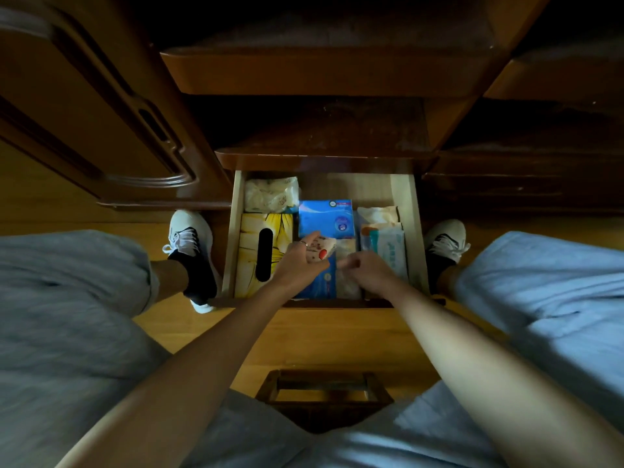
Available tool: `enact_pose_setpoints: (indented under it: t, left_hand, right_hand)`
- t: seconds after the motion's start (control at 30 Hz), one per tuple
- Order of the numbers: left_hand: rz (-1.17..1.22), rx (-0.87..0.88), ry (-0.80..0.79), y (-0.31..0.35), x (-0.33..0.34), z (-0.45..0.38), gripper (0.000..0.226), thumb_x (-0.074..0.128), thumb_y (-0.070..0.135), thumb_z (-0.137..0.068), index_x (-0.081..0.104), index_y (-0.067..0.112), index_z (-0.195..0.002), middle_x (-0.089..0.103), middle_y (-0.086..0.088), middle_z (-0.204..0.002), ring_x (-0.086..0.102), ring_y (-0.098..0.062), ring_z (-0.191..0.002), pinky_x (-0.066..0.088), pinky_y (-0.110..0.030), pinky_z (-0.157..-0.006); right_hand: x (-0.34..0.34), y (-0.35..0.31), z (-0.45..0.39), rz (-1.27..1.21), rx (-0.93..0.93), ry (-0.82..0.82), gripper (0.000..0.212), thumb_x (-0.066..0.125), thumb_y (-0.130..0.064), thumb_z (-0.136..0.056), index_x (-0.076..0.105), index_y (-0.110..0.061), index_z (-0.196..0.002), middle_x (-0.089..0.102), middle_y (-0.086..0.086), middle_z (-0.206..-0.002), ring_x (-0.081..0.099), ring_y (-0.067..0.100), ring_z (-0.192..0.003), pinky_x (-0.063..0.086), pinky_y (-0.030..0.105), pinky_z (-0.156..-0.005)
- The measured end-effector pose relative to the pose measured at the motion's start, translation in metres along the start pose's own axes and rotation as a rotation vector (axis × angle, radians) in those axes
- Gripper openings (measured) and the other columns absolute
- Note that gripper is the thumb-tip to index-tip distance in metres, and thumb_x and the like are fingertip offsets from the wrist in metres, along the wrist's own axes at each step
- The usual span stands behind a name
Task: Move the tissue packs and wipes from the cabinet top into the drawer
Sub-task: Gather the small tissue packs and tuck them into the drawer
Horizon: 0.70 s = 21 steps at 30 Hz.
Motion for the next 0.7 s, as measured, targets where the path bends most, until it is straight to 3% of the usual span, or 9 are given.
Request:
enact_pose_setpoints:
  t: [0.07,0.13,0.23,0.3,0.4,0.5,0.6,0.7]
  left_hand:
    - [0.047,-0.002,-0.088,0.013,0.006,0.005,0.075,0.070,0.039,-0.084,0.039,0.043,-0.152,0.059,0.006,-0.123,0.059,-0.006,-0.099,0.045,-0.019,-0.069]
    - [0.096,0.010,-0.155,0.027,0.010,0.010,0.078,0.068,0.051,-0.076,0.042,0.045,-0.150,0.060,0.014,-0.122,0.059,-0.001,-0.100,0.047,-0.017,-0.072]
    - [0.027,0.076,-0.201,0.038,0.010,0.014,0.067,0.061,0.050,-0.078,0.050,0.044,-0.144,0.064,0.010,-0.129,0.063,-0.009,-0.110,0.051,-0.021,-0.085]
    - [-0.049,0.118,-0.199,0.043,0.000,0.016,0.061,0.062,0.042,-0.089,0.046,0.043,-0.148,0.062,0.006,-0.132,0.062,-0.015,-0.117,0.053,-0.030,-0.093]
    - [-0.222,0.124,-0.132,0.044,-0.031,0.018,0.065,0.062,0.040,-0.098,0.033,0.037,-0.156,0.056,0.006,-0.133,0.063,-0.019,-0.109,0.056,-0.044,-0.094]
    - [-0.379,0.106,-0.113,0.036,-0.061,0.024,0.072,0.070,0.039,-0.093,0.036,0.028,-0.156,0.056,0.000,-0.139,0.061,-0.019,-0.115,0.051,-0.031,-0.083]
    - [-0.486,0.134,-0.177,0.025,-0.073,0.037,0.069,0.077,0.039,-0.086,0.049,0.025,-0.147,0.064,0.007,-0.126,0.062,-0.020,-0.117,0.044,-0.014,-0.069]
    - [-0.618,0.082,-0.325,0.007,-0.072,0.053,0.074,0.081,0.053,-0.076,0.055,0.029,-0.141,0.063,0.010,-0.125,0.060,-0.014,-0.110,0.046,-0.021,-0.073]
  right_hand:
    - [-0.013,-0.008,0.007,-0.505,0.052,0.032,0.022,0.058,-0.031,-0.099,0.073,-0.017,-0.104,0.077,-0.003,-0.092,0.070,0.014,-0.088,0.052,0.025,-0.069]
    - [-0.024,-0.014,0.013,-0.670,0.037,0.041,0.023,0.063,-0.035,-0.095,0.070,-0.019,-0.110,0.078,0.000,-0.094,0.073,0.013,-0.086,0.055,0.024,-0.064]
    - [-0.034,-0.014,0.022,-0.508,0.004,0.103,0.037,0.072,-0.022,-0.091,0.056,-0.019,-0.124,0.071,0.002,-0.110,0.071,0.016,-0.096,0.056,0.025,-0.063]
    - [-0.043,-0.009,0.027,-0.477,0.014,0.184,0.046,0.073,-0.014,-0.092,0.044,-0.021,-0.127,0.066,0.006,-0.116,0.068,0.016,-0.097,0.052,0.022,-0.060]
    - [-0.052,-0.011,0.035,-0.448,0.016,0.202,0.049,0.076,-0.011,-0.091,0.045,-0.016,-0.129,0.062,0.009,-0.118,0.066,0.017,-0.095,0.053,0.024,-0.066]
    - [-0.043,-0.011,0.039,-0.359,0.027,0.176,0.036,0.068,-0.011,-0.096,0.050,-0.014,-0.127,0.063,0.010,-0.119,0.066,0.023,-0.103,0.057,0.038,-0.086]
    - [-0.016,-0.002,0.039,-0.083,0.037,0.058,0.024,0.058,-0.013,-0.101,0.054,-0.011,-0.124,0.064,0.014,-0.127,0.063,0.025,-0.106,0.053,0.038,-0.092]
    - [0.003,0.007,0.041,0.239,0.033,0.036,0.037,0.059,-0.018,-0.100,0.054,-0.020,-0.137,0.063,0.008,-0.134,0.061,0.027,-0.120,0.051,0.042,-0.099]
Point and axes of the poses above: each hand's wrist, its own z-axis away from the middle knuckle, its own x-axis out of the palm, y = z × x, the point moved 3 cm from there along -z, towards the middle knuckle
